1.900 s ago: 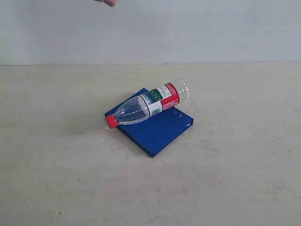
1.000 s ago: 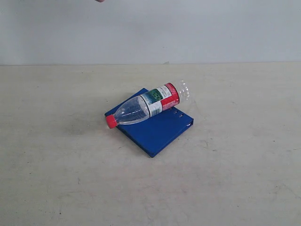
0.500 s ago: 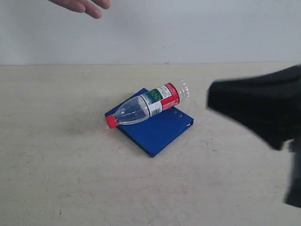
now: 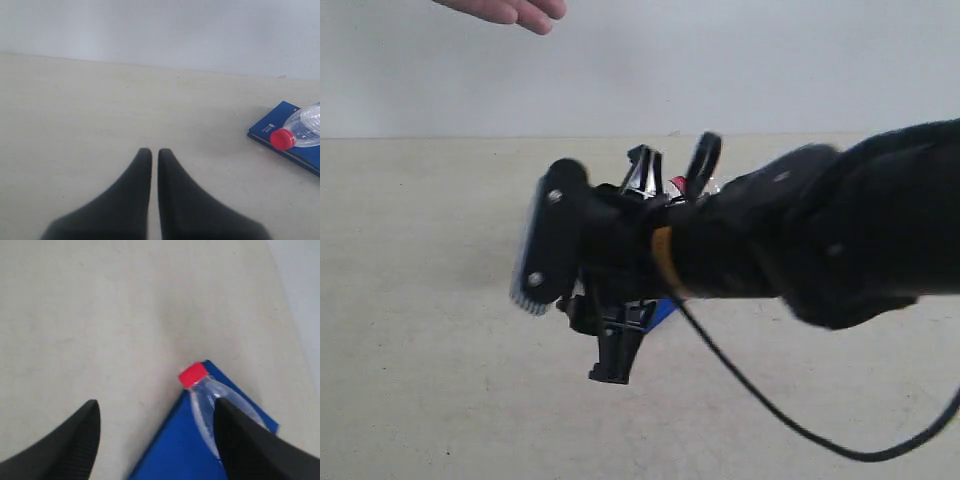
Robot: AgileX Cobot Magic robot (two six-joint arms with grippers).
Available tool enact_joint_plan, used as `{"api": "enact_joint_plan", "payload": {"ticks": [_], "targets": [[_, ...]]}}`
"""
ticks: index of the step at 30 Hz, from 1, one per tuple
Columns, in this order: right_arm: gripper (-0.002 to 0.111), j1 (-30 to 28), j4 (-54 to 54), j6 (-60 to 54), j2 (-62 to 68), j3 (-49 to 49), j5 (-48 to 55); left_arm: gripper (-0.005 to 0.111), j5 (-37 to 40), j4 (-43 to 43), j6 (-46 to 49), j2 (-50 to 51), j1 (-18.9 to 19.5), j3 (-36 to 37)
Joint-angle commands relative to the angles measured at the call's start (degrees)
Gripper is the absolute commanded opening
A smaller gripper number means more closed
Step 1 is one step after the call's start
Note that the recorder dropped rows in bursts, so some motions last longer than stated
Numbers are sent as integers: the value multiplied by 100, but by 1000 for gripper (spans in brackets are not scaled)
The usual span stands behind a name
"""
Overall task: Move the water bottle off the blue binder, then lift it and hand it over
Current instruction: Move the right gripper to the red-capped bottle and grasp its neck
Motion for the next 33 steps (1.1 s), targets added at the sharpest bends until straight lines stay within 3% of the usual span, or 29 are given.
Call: {"api": "enact_joint_plan", "payload": {"ticks": [1, 6, 17, 22, 33], "targets": [[63, 795, 19, -498, 1101, -506, 2173, 4, -66, -61, 11, -17, -25, 20], [63, 1002, 19, -773, 2432, -1208, 3266, 4, -66, -61, 11, -17, -25, 20], [61, 911, 19, -1252, 3182, -2300, 3375, 4, -66, -61, 11, -17, -25, 20], [60, 886, 19, -1406, 3429, -2624, 4029, 4, -66, -61, 11, -17, -25, 20], [60, 634, 28, -1665, 3429, -2634, 3415, 4, -66, -61, 11, -17, -25, 20]]}}
